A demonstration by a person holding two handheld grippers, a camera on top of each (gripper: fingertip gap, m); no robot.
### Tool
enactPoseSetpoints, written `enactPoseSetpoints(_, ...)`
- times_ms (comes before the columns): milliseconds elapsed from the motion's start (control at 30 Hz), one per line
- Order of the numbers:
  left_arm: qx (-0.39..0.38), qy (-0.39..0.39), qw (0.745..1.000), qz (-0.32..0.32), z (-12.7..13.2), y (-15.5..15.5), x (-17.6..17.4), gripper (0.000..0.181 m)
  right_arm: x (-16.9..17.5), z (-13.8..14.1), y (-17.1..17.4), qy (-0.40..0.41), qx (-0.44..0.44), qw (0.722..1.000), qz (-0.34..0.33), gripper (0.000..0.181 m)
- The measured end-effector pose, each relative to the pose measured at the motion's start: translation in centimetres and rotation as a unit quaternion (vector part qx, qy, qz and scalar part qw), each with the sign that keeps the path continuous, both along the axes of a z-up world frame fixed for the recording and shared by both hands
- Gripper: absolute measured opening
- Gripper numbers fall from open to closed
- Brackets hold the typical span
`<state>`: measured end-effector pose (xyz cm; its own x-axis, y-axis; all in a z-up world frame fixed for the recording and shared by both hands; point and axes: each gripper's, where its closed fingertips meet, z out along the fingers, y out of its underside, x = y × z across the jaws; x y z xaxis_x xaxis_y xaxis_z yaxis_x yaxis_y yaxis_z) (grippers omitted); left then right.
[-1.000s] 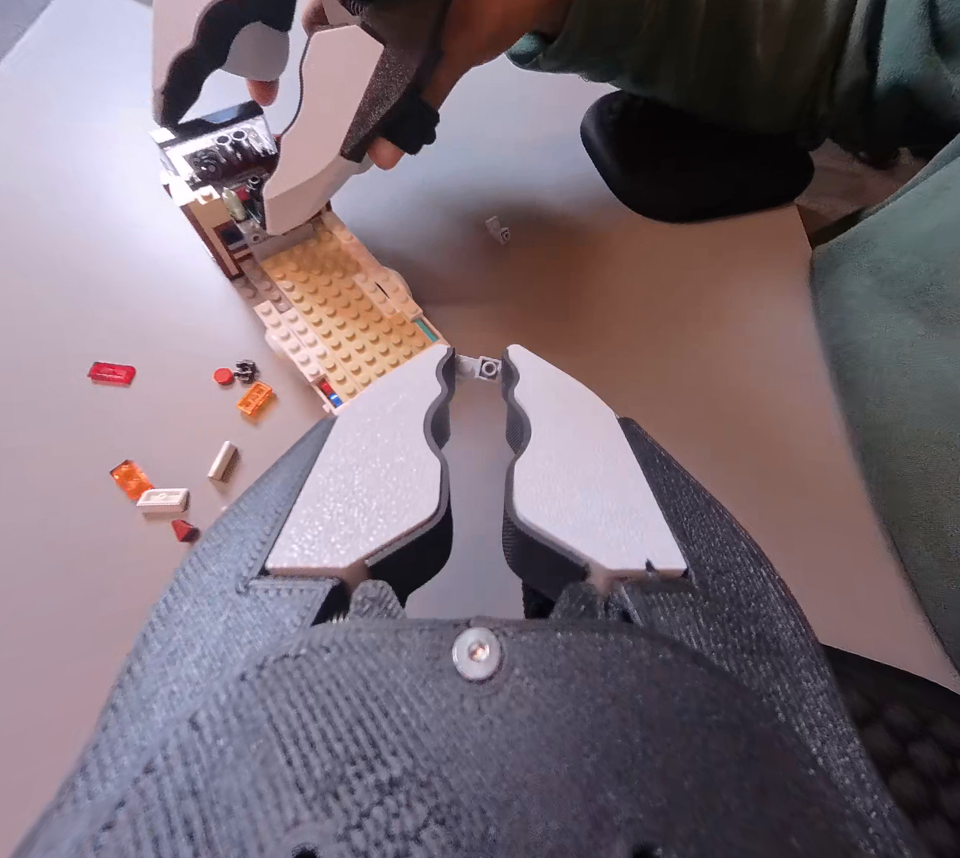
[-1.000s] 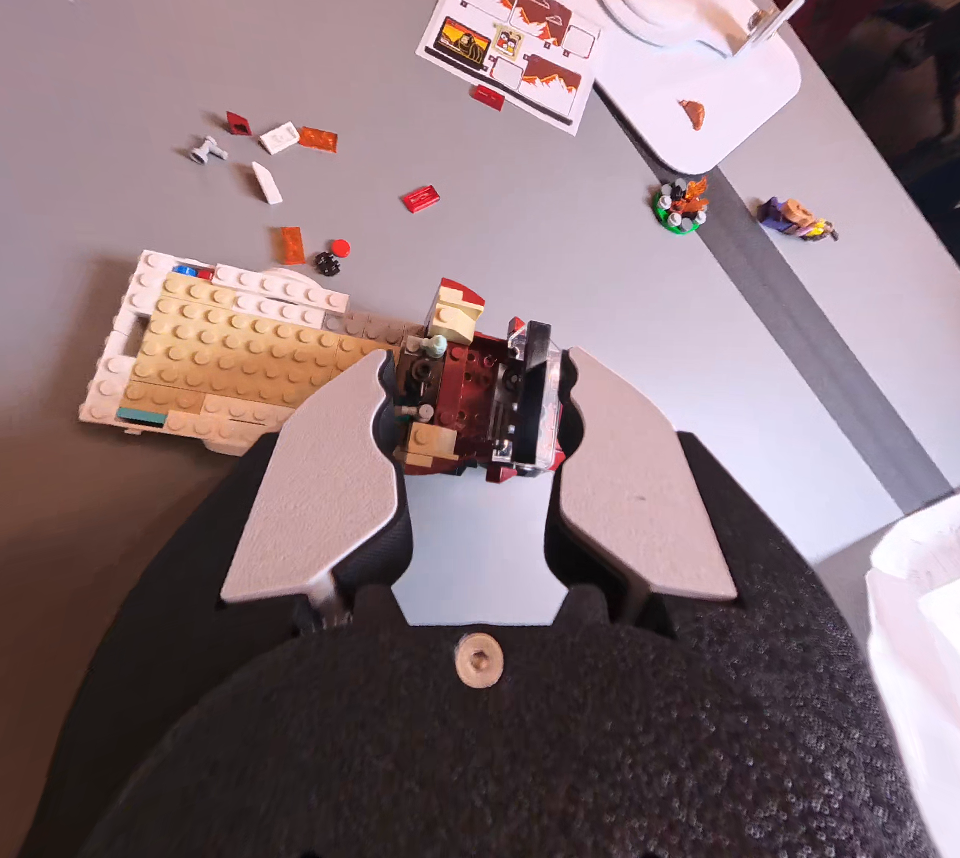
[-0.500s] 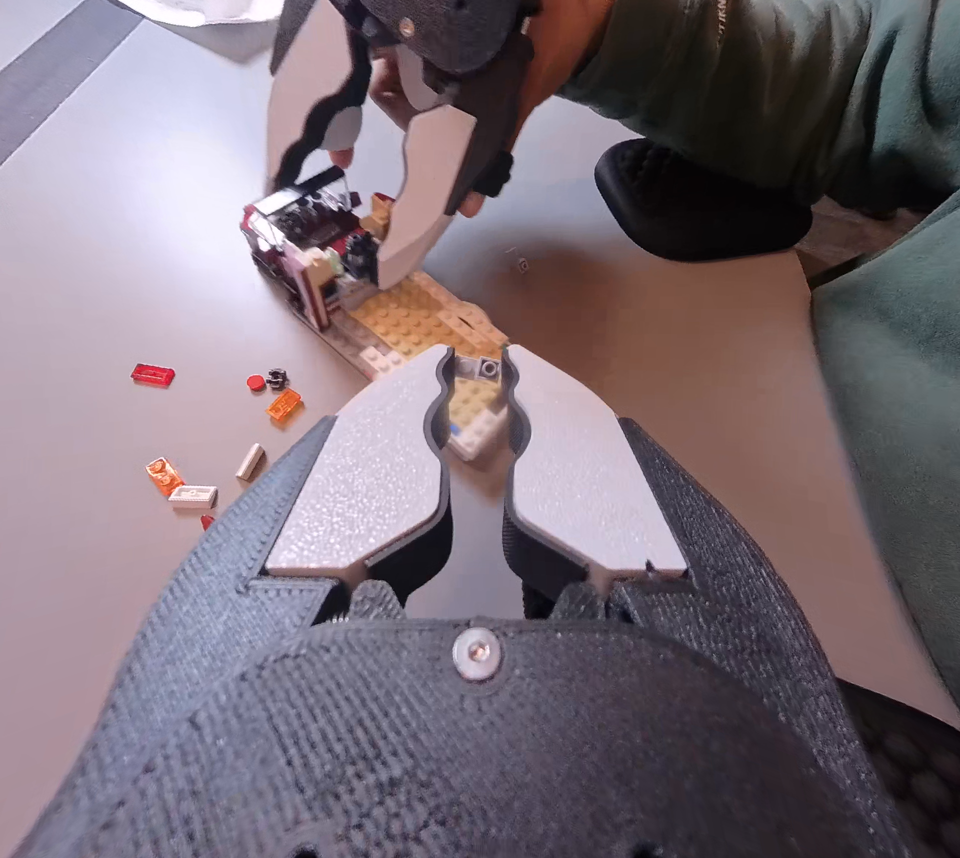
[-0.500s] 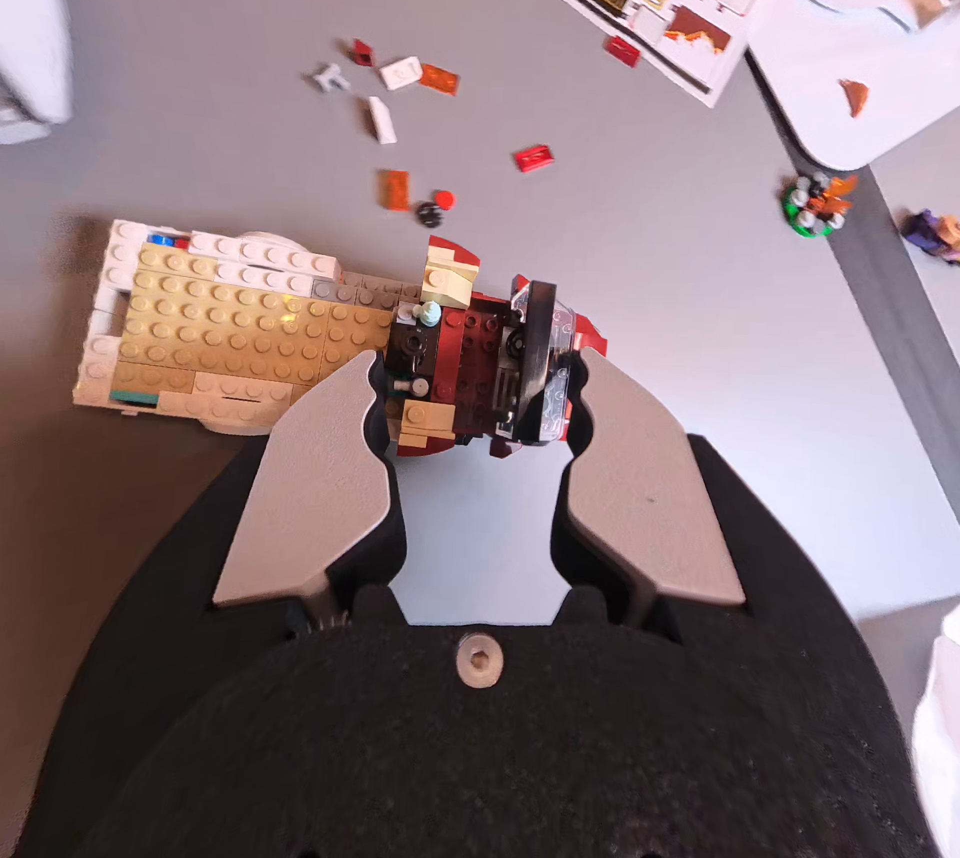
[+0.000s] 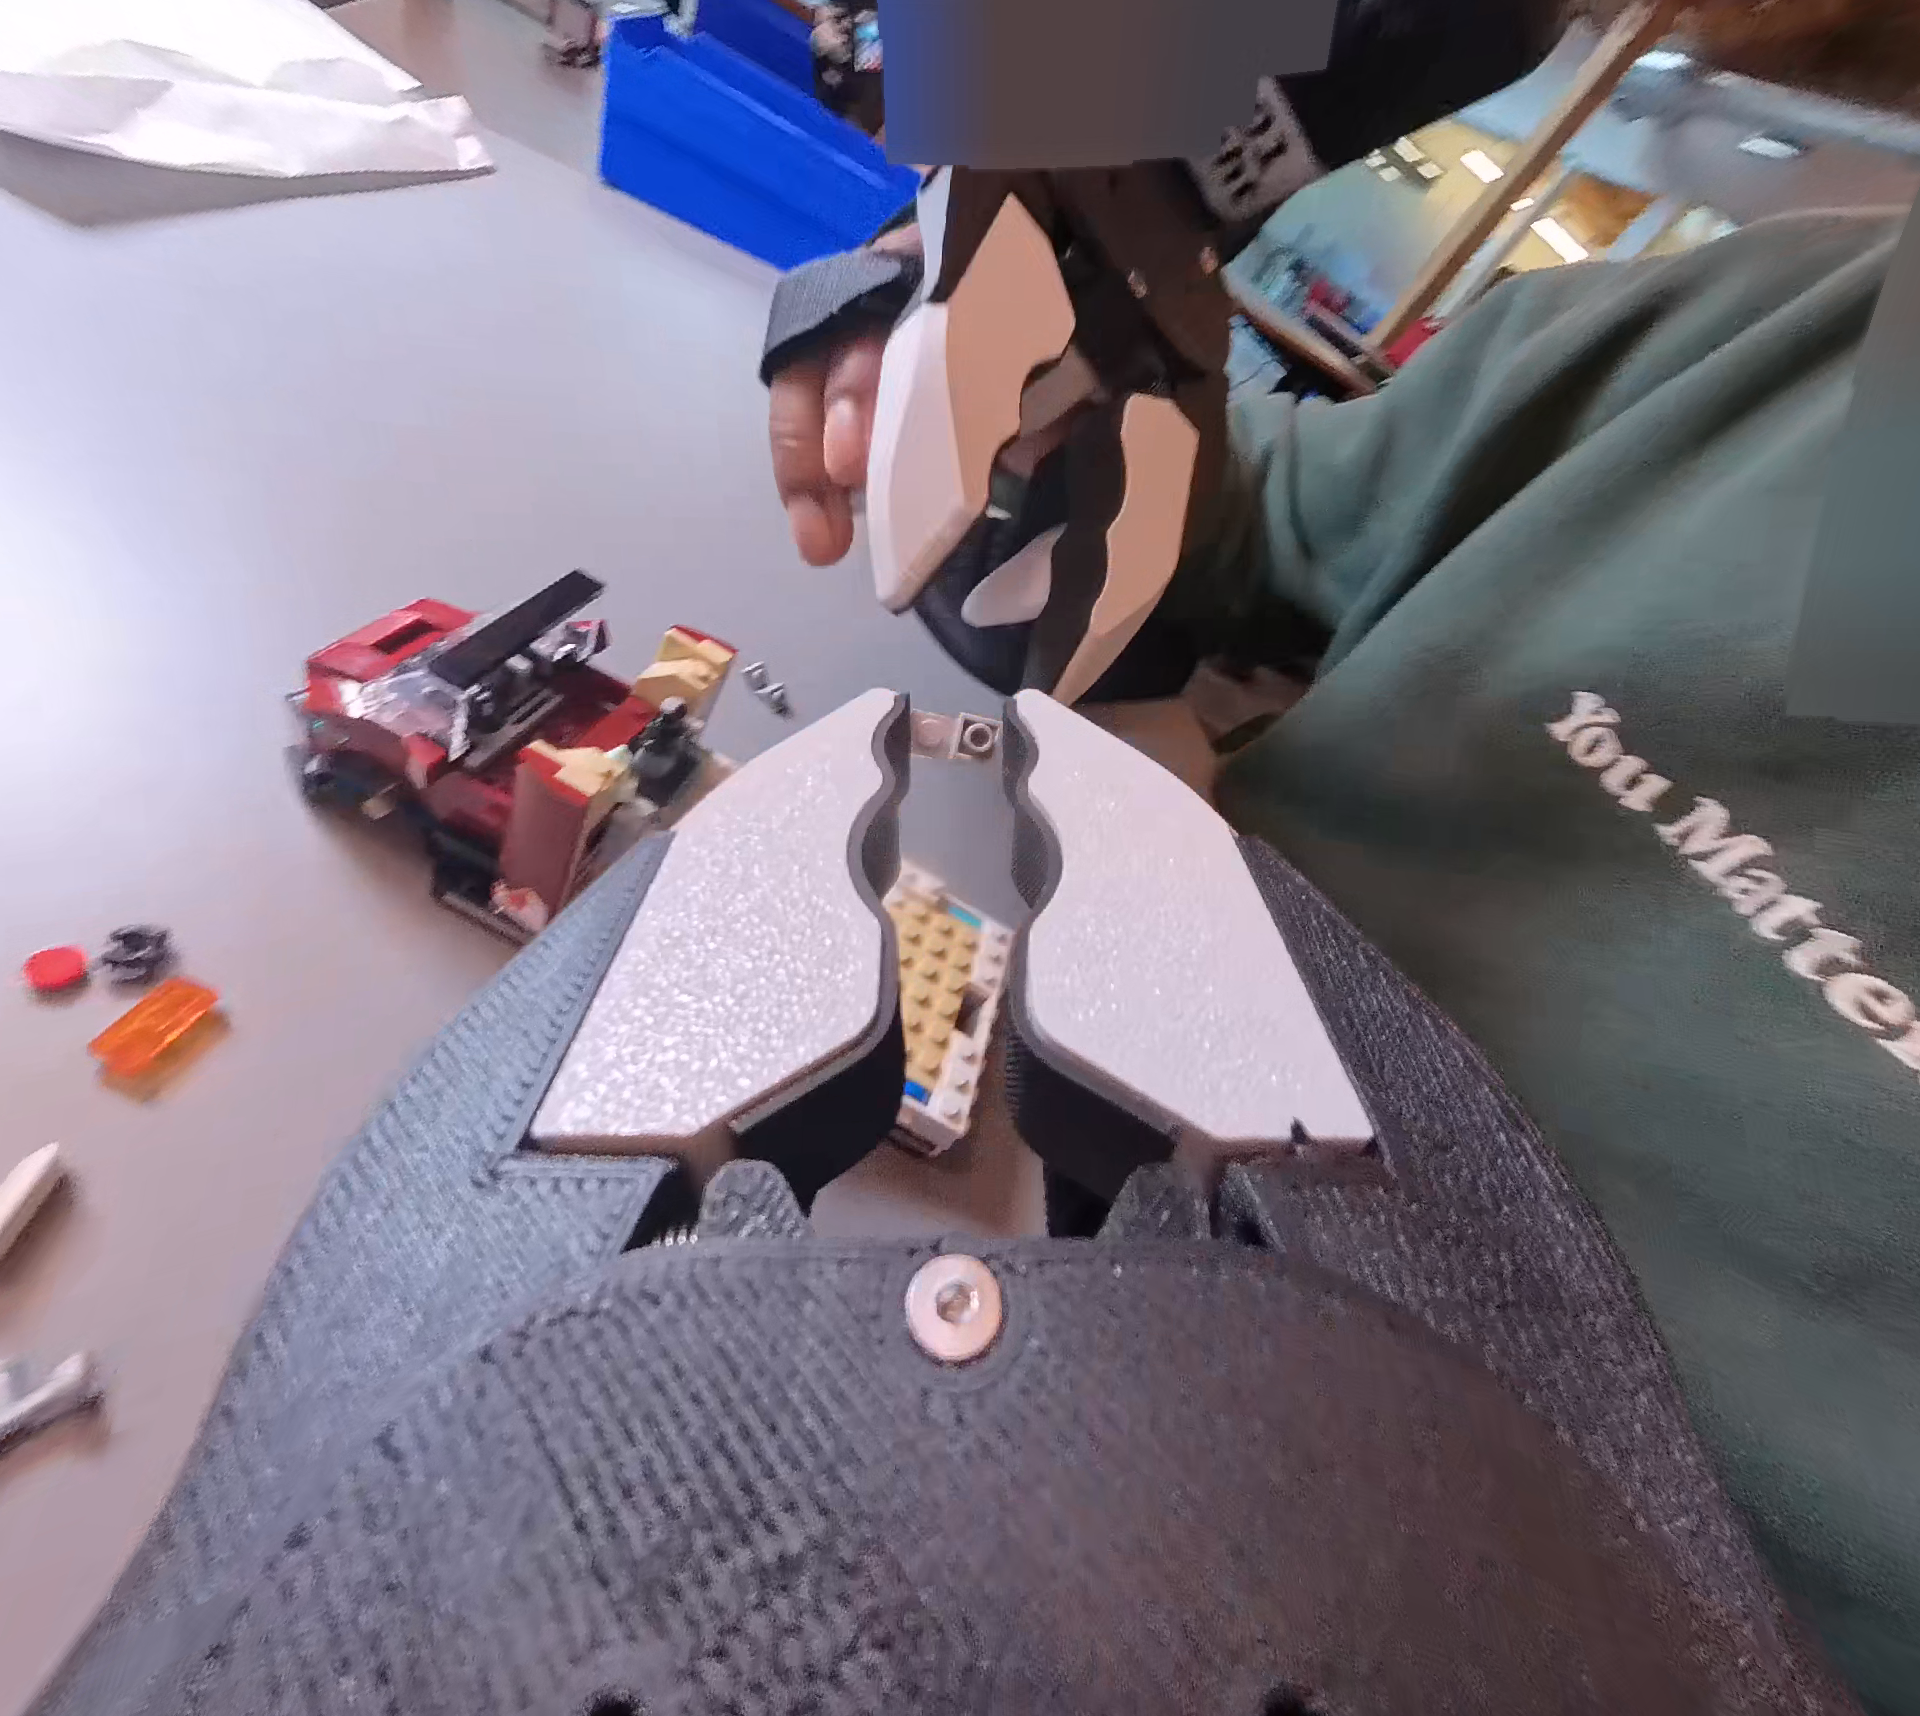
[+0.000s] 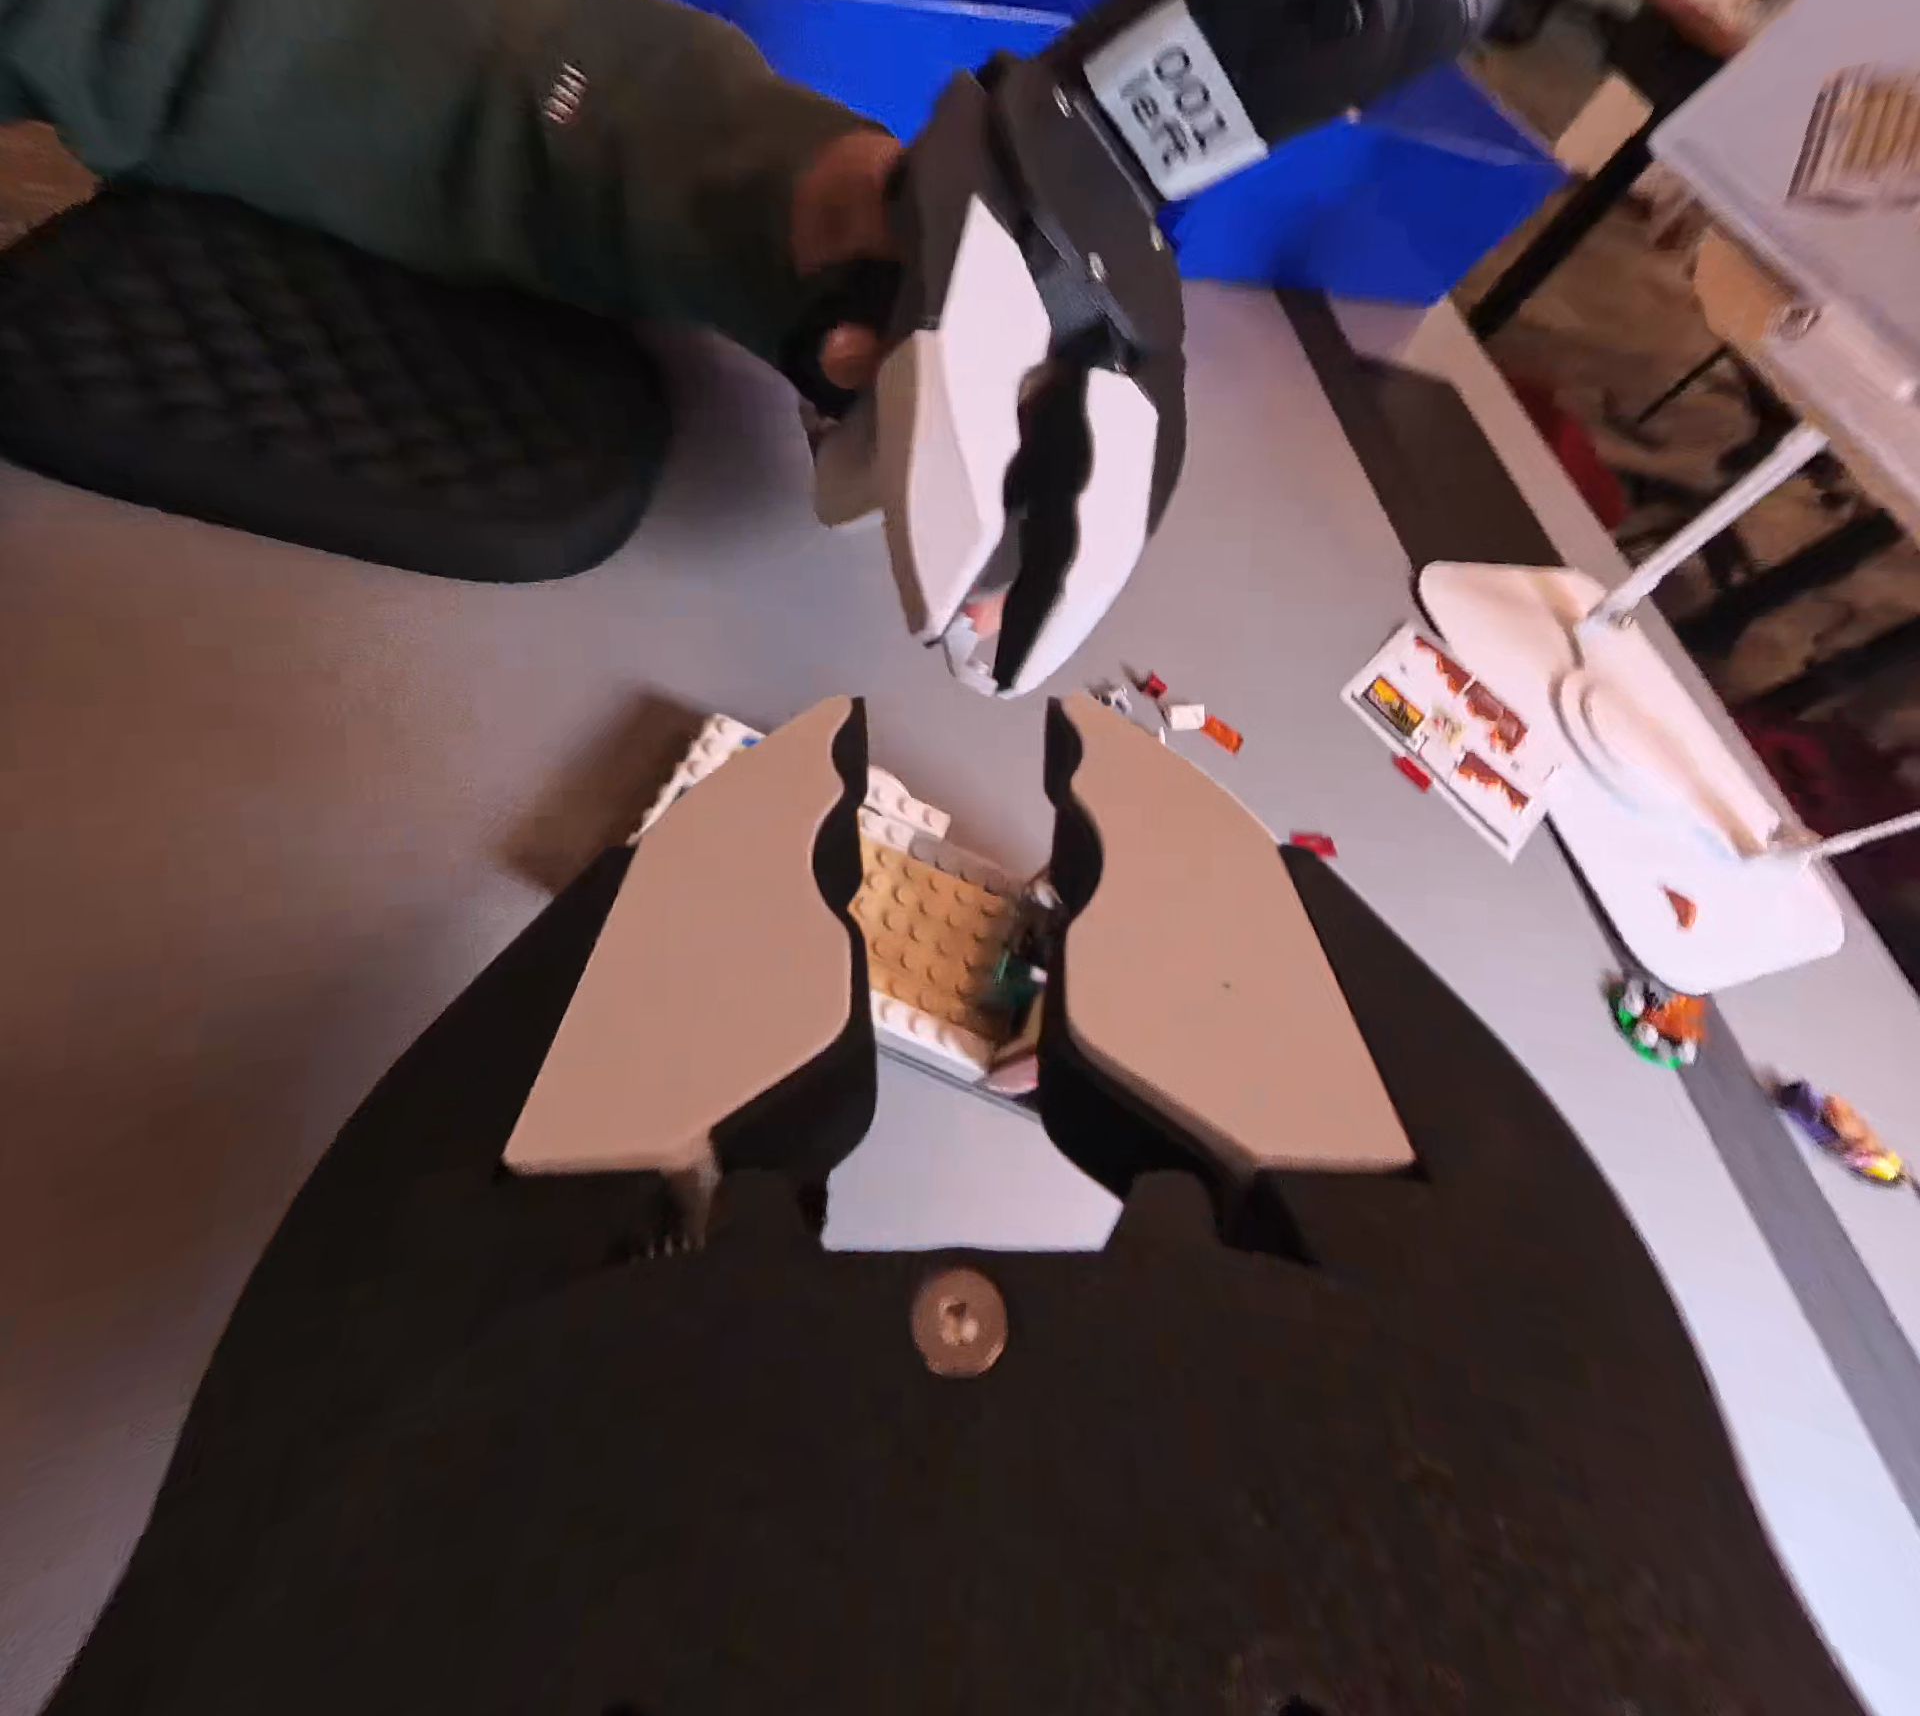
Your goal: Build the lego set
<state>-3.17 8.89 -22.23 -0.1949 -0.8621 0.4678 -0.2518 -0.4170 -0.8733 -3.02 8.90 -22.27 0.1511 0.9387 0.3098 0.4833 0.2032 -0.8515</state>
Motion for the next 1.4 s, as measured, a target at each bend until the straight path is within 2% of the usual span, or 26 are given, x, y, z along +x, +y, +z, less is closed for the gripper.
enactPoseSetpoints(233, -0.055, -0.061, 0.995, -0.050, 1.6, -1.0, 0.4, 0.016, -0.5, 0.9, -0.4, 0.040, 0.115, 0.993, -0.015, 0.013)
enactPoseSetpoints(367, -0.064, -0.061, 0.995, -0.046, 1.6, -0.8, 0.6, 0.016, -0.4, 2.1, -0.6, 0.057, 0.160, 0.985, -0.017, 0.012)
enactPoseSetpoints(733, -0.086, -0.074, 0.991, -0.073, 2.1, -1.7, 0.5, 0.016, -0.8, 1.9, -1.8, 0.032, 0.168, 0.985, 0.009, 0.015)
enactPoseSetpoints(967, -0.090, -0.075, 0.990, -0.080, 2.2, -2.1, 0.7, 0.017, -1.0, 1.3, -1.3, 0.016, 0.207, 0.978, -0.008, 0.008)
enactPoseSetpoints(1033, -0.095, -0.077, 0.990, -0.068, 2.3, -1.6, 0.8, 0.018, -0.9, 1.6, -0.9, 0.020, 0.217, 0.976, -0.022, 0.008)
enactPoseSetpoints(1133, -0.090, -0.075, 0.993, -0.016, 2.3, 0.0, 0.8, 0.027, 0.0, 2.3, 0.6, 0.023, 0.257, 0.963, -0.073, 0.008)
enactPoseSetpoints(1267, -0.048, -0.048, 0.994, 0.087, 2.4, 2.3, 1.3, 0.016, 1.2, 3.0, 2.4, 0.008, 0.323, 0.937, -0.135, 0.008)
enactPoseSetpoints(1400, -0.027, -0.013, 0.991, 0.129, 2.2, 2.6, 2.3, 0.019, 1.7, 2.9, 3.5, -0.014, 0.359, 0.917, -0.174, 0.008)
